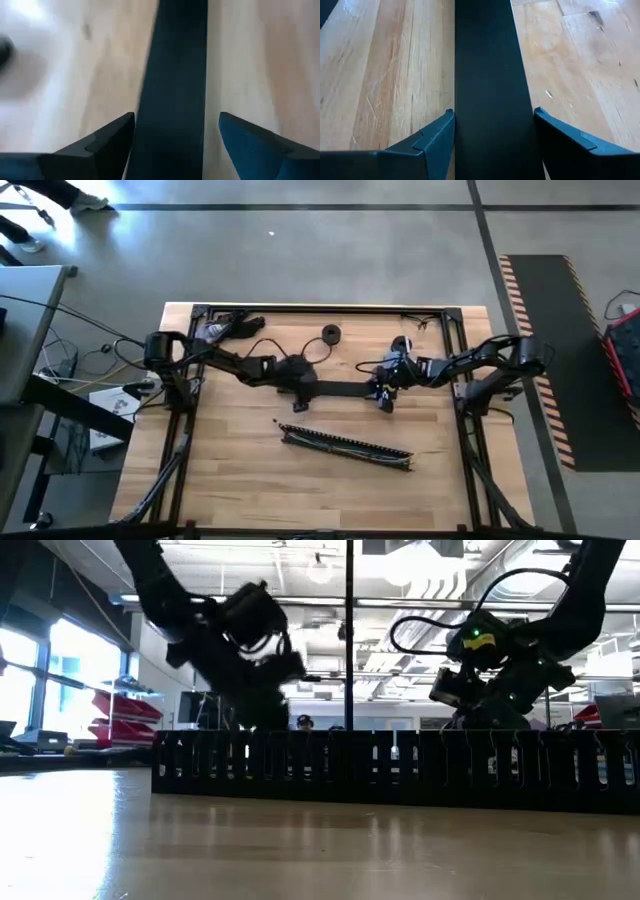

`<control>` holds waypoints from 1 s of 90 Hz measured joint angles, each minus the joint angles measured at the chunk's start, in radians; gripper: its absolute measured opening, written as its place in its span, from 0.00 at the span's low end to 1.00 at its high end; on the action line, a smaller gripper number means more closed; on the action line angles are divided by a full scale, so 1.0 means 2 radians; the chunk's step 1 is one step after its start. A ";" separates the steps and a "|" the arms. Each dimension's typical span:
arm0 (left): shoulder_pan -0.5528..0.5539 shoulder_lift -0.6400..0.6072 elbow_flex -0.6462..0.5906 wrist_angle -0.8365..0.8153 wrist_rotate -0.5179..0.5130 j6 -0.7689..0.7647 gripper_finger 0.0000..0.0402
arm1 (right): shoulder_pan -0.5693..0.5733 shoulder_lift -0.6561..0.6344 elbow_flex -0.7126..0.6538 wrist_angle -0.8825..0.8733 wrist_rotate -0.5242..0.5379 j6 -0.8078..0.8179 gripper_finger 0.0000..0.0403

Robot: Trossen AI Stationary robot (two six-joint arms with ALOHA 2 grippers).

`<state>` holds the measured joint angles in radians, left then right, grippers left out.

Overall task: Ziptie cables
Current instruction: Close the black cable duct

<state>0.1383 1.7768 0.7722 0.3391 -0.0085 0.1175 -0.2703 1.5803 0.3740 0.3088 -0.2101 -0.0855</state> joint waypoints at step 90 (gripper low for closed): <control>0.018 -0.043 -0.094 -0.074 0.036 -0.003 0.67 | 0.002 -0.003 0.000 -0.011 -0.010 -0.006 0.59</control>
<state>0.1745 1.6913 0.5850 0.1921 0.0631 0.1115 -0.2672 1.5750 0.3748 0.2875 -0.2306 -0.0967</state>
